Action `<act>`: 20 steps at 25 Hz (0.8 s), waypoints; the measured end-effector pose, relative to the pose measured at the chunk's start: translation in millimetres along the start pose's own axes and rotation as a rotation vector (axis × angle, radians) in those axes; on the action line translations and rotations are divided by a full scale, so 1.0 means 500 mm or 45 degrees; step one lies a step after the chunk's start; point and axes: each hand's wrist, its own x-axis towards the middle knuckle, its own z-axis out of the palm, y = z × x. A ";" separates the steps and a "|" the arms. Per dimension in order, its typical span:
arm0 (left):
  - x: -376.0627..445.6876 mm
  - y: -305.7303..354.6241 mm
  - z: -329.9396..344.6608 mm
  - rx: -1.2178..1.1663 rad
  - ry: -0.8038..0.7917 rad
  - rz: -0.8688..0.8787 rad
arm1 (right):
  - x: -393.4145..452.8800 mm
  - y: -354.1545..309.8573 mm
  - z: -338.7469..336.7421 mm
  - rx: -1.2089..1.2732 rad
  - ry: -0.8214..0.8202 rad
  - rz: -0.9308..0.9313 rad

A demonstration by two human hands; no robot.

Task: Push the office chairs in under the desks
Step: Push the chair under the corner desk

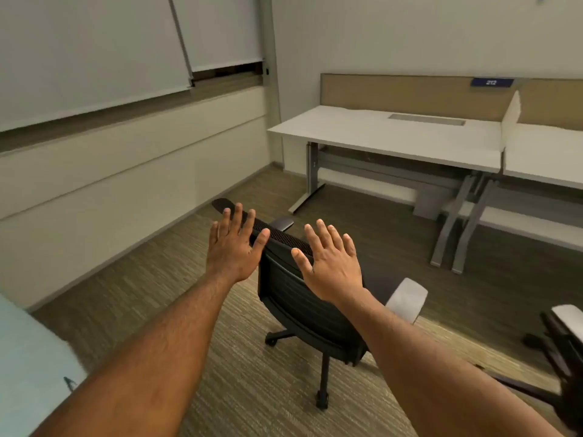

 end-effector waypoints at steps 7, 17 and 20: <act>0.146 -0.082 0.045 0.024 -0.237 -0.091 | 0.042 0.003 0.013 -0.152 0.176 0.253; 0.347 -0.098 0.079 0.088 -0.216 0.025 | 0.178 0.096 0.005 -0.152 0.262 0.168; 0.412 -0.081 0.099 0.112 -0.212 0.036 | 0.235 0.141 0.006 -0.171 0.264 0.177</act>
